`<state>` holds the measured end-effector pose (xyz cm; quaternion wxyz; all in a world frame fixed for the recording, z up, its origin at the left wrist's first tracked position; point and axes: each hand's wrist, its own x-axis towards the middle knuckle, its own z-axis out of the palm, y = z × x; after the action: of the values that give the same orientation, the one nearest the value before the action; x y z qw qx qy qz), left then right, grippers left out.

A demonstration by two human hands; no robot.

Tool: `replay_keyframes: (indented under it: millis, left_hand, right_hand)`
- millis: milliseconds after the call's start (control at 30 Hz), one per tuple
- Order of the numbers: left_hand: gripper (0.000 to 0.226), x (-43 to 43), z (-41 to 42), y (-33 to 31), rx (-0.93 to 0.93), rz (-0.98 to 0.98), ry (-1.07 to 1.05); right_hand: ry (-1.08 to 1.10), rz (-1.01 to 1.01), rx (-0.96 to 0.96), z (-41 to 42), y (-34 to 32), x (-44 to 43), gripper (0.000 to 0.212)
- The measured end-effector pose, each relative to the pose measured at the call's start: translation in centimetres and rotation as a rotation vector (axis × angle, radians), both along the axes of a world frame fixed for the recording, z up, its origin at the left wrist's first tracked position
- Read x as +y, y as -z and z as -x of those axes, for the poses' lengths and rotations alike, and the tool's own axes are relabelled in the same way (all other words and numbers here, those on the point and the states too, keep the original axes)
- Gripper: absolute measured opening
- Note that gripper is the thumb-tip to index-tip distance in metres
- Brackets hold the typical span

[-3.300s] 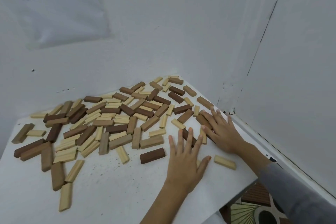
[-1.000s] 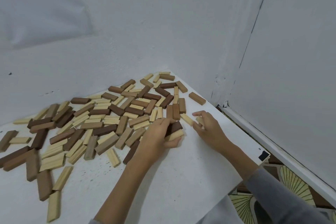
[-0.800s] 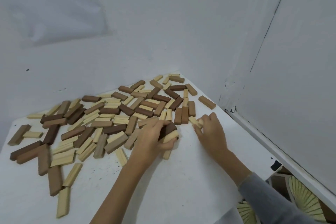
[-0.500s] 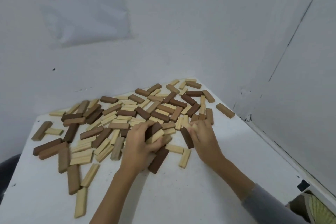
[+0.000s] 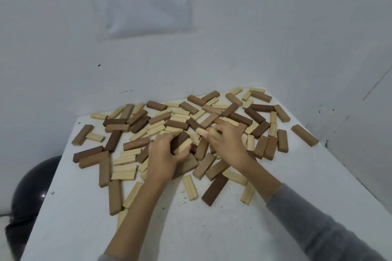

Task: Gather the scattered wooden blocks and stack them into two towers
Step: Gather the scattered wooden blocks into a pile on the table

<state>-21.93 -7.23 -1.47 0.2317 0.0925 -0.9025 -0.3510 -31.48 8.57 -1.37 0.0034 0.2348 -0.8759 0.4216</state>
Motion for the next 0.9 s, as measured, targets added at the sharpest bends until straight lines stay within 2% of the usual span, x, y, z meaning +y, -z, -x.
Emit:
replay_keyframes:
  millis: [200, 333, 433, 533, 633, 700, 800, 900]
  left_hand:
    - [0.031, -0.9, 1.5, -0.3, -0.007, 0.027, 0.001]
    - [0.034, -1.5, 2.2, 0.1, -0.040, 0.020, 0.015]
    - [0.041, -2.1, 2.9, 0.4, -0.057, 0.016, 0.015]
    - [0.044, -2.6, 3.5, 0.8, -0.078, 0.038, 0.017]
    - [0.044, -2.7, 3.4, 1.0, -0.088, 0.059, 0.028]
    - [0.046, -2.6, 2.9, 0.9, -0.066, 0.054, 0.031]
    - [0.046, -2.6, 1.6, 0.4, -0.028, 0.077, 0.098]
    - [0.050, -2.6, -0.1, -0.3, -0.091, 0.096, 0.236]
  right_hand:
    - [0.016, -0.029, 0.062, 1.8, 0.4, -2.1, 0.038]
    - [0.017, -0.030, 0.081, 2.6, 0.8, -3.3, 0.025]
    - [-0.021, -0.047, 0.098, 3.2, 0.5, -4.1, 0.029]
    - [-0.053, -0.039, 0.064, 3.7, 0.2, -4.6, 0.017]
    - [-0.080, -0.029, -0.007, 3.9, 0.4, -4.3, 0.034]
    - [-0.099, -0.021, -0.025, 3.9, 0.7, -3.8, 0.038]
    - [-0.176, 0.008, -0.026, 3.2, 0.0, -2.4, 0.033]
    - [-0.345, 0.002, -0.030, 2.2, -1.6, -0.5, 0.019]
